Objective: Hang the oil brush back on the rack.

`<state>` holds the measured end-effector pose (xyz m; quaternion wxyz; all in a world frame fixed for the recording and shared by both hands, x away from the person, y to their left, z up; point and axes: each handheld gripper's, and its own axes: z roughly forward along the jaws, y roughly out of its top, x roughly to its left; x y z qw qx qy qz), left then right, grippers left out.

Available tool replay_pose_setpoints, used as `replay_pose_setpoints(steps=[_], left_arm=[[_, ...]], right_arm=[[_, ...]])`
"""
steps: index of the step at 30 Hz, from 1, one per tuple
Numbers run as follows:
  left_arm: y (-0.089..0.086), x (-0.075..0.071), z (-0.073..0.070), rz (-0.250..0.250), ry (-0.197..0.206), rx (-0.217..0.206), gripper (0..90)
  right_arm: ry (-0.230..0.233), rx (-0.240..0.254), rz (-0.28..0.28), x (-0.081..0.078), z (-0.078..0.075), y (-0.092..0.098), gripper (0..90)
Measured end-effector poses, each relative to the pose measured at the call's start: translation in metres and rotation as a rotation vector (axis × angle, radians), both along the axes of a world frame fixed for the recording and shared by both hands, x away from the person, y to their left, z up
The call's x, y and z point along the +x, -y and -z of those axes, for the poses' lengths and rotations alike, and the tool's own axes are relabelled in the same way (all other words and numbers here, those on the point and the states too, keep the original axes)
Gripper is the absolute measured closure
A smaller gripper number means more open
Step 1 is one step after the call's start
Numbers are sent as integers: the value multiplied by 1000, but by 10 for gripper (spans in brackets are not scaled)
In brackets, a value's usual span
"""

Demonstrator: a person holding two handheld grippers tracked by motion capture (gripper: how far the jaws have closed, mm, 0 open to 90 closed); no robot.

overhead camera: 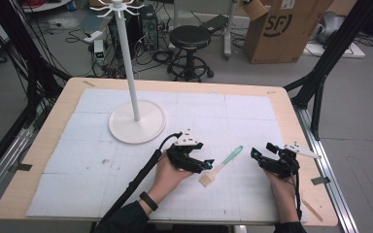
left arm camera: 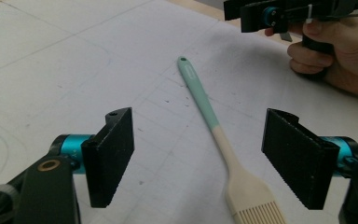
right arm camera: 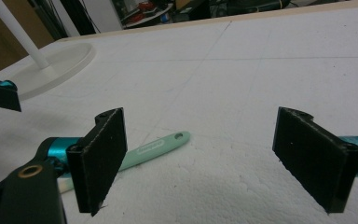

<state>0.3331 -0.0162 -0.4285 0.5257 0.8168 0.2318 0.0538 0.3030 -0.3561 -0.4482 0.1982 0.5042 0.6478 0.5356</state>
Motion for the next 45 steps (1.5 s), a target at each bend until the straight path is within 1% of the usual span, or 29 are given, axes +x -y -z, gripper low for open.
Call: replay_pose_setpoints(steps=[1,3,4,5,6,7,10,12,15,16,18,21,24,26,27,28,29,30,31,33,35,36,37,38,39,41,43,45], left_arm=[[0,0,0,0,0,0,273],[7,-1,2,3,0,9,294],[14,-3,5,10,6,25,300],[14,-3,5,10,6,25,305],[17,-4,6,13,12,43,307],[23,-6,9,10,8,66,313],[28,-7,12,2,9,80,338],[33,-8,13,-10,11,97,368],[41,-11,15,-24,23,120,419],[41,-11,15,-24,23,120,427],[45,-13,16,-22,25,135,470],[51,-17,18,-29,39,166,528],[53,-19,18,-30,41,171,578],[56,-21,19,-31,51,191,604],[58,-21,20,-30,56,213,622],[58,-21,20,-30,56,213,645],[58,-22,20,-32,58,220,645],[59,-22,20,-37,57,220,674],[59,-21,21,-38,42,237,690],[60,-21,20,-45,34,244,697],[60,-21,20,-50,28,245,713],[60,-22,20,-58,20,246,738],[60,-21,19,-62,19,252,738],[60,-21,19,-71,6,246,752],[60,-21,19,-77,-2,250,800],[60,-21,18,-84,-5,253,801],[62,-22,18,-84,11,271,803],[62,-22,17,-85,11,273,808]], right_arm=[[-1,0,-1,0,0,0,168],[0,-1,-1,0,0,0,168],[0,0,-1,0,0,0,168],[-1,1,0,0,0,0,168],[0,0,-2,0,0,0,168],[-1,0,-1,0,0,0,168],[-1,1,-2,0,0,0,168],[-1,1,-3,0,0,0,168],[-1,2,-3,0,0,0,168],[-1,2,-4,0,0,0,168],[-1,2,-4,0,0,0,168],[-2,3,-4,0,0,0,168],[-1,2,-5,0,0,0,168],[-2,5,-4,0,0,0,168],[-1,5,-4,0,0,0,168],[-5,8,-5,0,0,0,168],[-5,8,-5,0,0,0,168],[-2,5,-5,0,0,0,168],[-2,6,-5,0,0,0,168],[-2,6,-5,0,0,0,168],[-6,8,-6,0,0,0,168],[-5,9,-6,0,0,0,168],[-5,9,-6,0,0,0,168],[-2,7,-5,0,0,0,168],[-2,6,-6,0,0,0,168],[-2,5,-6,0,0,0,168],[-3,7,-6,0,0,0,168],[-2,7,-5,0,0,0,168]])
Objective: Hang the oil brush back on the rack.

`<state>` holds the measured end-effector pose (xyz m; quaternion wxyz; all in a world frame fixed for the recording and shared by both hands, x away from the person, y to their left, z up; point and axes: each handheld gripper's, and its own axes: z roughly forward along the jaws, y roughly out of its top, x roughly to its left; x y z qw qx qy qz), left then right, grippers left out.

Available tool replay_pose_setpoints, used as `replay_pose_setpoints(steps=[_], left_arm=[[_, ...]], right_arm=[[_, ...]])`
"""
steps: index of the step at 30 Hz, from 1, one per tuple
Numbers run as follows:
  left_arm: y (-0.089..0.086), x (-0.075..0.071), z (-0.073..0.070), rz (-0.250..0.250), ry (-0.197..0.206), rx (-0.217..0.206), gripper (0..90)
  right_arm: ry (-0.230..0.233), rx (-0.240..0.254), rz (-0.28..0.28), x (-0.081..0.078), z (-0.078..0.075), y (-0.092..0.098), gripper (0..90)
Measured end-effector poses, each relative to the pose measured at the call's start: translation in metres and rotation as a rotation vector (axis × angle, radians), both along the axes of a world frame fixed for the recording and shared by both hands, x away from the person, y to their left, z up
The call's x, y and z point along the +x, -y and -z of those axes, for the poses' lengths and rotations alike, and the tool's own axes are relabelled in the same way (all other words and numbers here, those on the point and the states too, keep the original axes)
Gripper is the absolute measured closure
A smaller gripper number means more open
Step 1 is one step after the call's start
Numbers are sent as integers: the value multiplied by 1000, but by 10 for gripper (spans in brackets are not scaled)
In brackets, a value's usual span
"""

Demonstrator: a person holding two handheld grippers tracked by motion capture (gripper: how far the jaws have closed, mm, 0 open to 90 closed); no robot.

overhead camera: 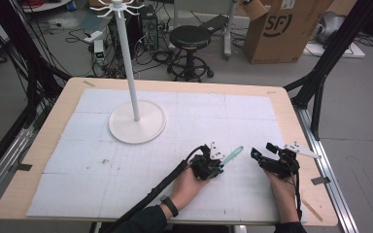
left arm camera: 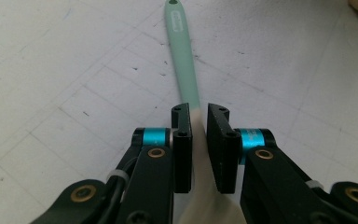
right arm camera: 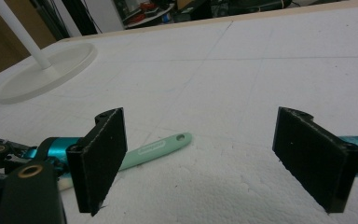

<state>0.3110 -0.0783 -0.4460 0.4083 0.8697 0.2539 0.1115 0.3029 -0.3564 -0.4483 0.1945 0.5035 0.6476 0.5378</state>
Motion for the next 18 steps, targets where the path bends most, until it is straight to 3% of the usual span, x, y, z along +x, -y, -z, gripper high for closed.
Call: replay_pose_setpoints(steps=[4,12,18], left_arm=[[-1,2,0,-1,-18,-14,813],[-1,2,0,15,-7,0,811],[-2,1,0,39,23,1,824]], right_arm=[[-2,4,3,0,0,0,168],[0,1,1,0,0,0,168],[-1,4,1,0,0,0,168]])
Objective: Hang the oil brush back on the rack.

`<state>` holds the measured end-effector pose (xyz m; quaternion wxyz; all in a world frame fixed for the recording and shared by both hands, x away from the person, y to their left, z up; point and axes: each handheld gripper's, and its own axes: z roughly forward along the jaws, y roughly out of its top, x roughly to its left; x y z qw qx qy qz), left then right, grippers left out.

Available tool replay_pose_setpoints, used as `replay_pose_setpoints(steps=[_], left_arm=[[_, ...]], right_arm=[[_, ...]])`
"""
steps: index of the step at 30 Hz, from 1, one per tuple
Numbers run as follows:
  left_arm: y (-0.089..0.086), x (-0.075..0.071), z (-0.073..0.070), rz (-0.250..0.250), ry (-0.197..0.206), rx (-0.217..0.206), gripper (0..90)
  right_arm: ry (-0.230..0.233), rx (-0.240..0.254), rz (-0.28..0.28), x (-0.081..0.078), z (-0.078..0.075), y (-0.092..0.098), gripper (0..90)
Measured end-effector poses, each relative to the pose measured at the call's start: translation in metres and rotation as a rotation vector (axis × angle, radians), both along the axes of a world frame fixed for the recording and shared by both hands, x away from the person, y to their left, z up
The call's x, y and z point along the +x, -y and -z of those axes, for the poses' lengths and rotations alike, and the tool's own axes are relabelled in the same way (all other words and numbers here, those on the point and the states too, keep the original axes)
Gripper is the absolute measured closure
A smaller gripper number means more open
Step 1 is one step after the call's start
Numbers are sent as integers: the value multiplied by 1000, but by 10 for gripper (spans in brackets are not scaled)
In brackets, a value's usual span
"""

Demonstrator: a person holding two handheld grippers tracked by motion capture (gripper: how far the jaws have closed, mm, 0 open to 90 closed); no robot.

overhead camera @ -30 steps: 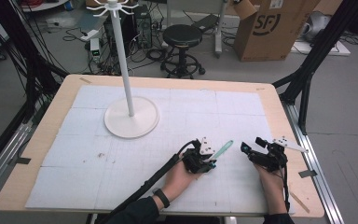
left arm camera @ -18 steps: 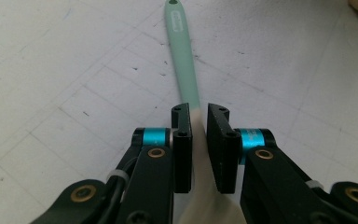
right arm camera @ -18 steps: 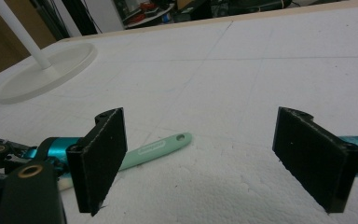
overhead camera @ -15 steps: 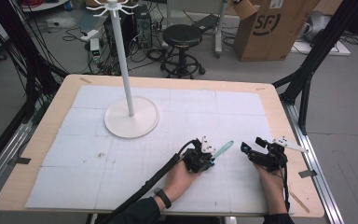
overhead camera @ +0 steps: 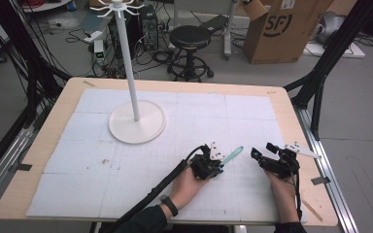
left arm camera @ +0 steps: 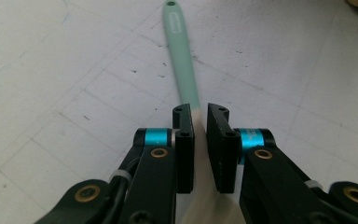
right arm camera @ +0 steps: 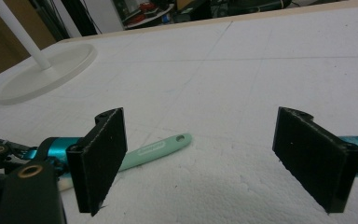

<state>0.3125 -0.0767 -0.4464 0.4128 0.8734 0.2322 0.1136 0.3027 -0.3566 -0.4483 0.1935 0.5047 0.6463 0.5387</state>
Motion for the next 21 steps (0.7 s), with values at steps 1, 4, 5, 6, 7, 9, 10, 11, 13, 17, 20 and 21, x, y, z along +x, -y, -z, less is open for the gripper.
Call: replay_pose_setpoints(steps=[1,4,5,6,7,9,10,11,13,17,20,21], left_arm=[[0,0,0,0,0,0,824],[-2,2,0,20,-5,-6,824],[-3,4,1,34,-6,-15,824],[-4,5,1,43,-8,-17,824],[-4,5,1,43,-8,-17,824],[-5,6,1,52,-6,-17,824],[-5,6,1,53,-6,-24,824],[-5,6,1,59,-5,-20,824],[-6,7,2,61,-11,-27,824],[-10,7,-1,67,-10,-21,824],[-18,9,-5,59,-14,-50,824],[-22,9,-7,54,-12,-56,824]], right_arm=[[3,0,1,0,0,0,168],[2,9,3,0,0,1,168],[-2,12,4,0,0,1,168],[2,11,3,0,0,2,168],[2,12,3,0,0,2,168],[2,15,5,0,0,2,168],[-1,18,5,0,0,2,168],[0,19,5,0,0,2,168],[2,19,6,0,0,2,168],[-1,27,10,0,0,3,168],[-1,37,11,0,0,3,168],[-1,37,11,0,0,3,168]])
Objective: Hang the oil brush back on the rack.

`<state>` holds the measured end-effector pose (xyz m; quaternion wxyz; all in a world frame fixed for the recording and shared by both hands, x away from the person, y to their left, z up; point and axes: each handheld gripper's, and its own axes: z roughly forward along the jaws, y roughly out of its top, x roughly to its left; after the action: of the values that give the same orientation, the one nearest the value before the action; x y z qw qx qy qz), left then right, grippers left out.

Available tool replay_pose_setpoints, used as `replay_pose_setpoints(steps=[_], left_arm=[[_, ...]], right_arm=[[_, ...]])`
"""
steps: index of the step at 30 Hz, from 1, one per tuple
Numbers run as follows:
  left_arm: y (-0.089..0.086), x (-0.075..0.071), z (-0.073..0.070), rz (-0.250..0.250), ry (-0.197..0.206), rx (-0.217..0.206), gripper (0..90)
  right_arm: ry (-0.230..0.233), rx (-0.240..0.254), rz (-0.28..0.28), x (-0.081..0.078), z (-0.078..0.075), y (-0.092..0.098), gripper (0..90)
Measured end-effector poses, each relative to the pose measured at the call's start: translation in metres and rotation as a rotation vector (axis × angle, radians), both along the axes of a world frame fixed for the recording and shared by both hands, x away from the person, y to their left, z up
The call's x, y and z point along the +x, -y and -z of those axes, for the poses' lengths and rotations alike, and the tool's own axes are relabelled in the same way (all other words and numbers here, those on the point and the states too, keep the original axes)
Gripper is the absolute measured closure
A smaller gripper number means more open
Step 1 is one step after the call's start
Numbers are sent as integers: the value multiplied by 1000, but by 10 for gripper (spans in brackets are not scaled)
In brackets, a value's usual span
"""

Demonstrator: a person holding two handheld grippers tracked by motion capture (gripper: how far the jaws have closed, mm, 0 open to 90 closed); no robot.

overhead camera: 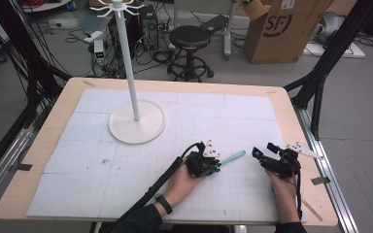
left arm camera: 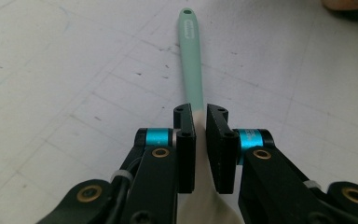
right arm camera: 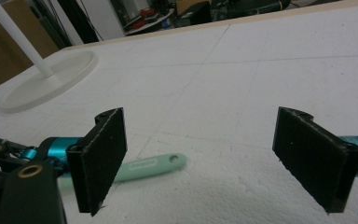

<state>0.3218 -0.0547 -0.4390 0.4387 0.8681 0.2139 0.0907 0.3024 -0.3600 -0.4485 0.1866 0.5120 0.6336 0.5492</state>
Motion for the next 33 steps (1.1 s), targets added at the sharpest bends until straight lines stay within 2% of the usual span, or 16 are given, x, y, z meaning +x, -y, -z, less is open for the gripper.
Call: replay_pose_setpoints(steps=[5,6,8,11,12,13,14,15,16,17,18,20,21,25,33], left_arm=[[-22,3,-11,-20,7,-49,824],[-34,5,-16,-34,2,-83,824],[-41,6,-19,-41,4,-98,824],[-70,11,-33,-86,10,-166,823],[-70,11,-33,-86,10,-166,824],[-84,12,-41,-110,11,-206,823],[-84,12,-41,-110,11,-206,823],[-99,12,-50,-124,31,-229,823],[-99,12,-50,-124,31,-229,824],[-106,12,-54,-133,33,-244,823],[-122,13,-63,-150,36,-270,823],[-137,13,-70,-167,39,-294,823],[-137,13,-70,-167,39,-294,823],[-167,14,-85,-208,48,-310,823],[-208,12,-110,-247,86,-321,823]], right_arm=[[0,10,1,0,0,1,168],[-1,10,1,0,0,1,168],[-1,10,1,0,0,1,168],[-1,10,2,0,0,1,168],[-3,11,3,0,0,1,168],[-3,10,3,0,0,1,168],[-3,10,3,0,0,1,168],[-4,10,3,0,0,1,168],[-1,9,4,0,0,1,168],[-1,9,4,0,0,1,168],[-3,12,4,0,0,1,168],[1,10,2,1,1,1,168],[-6,14,4,0,0,1,168],[-4,16,4,1,1,1,168],[-5,21,4,1,1,1,169]])
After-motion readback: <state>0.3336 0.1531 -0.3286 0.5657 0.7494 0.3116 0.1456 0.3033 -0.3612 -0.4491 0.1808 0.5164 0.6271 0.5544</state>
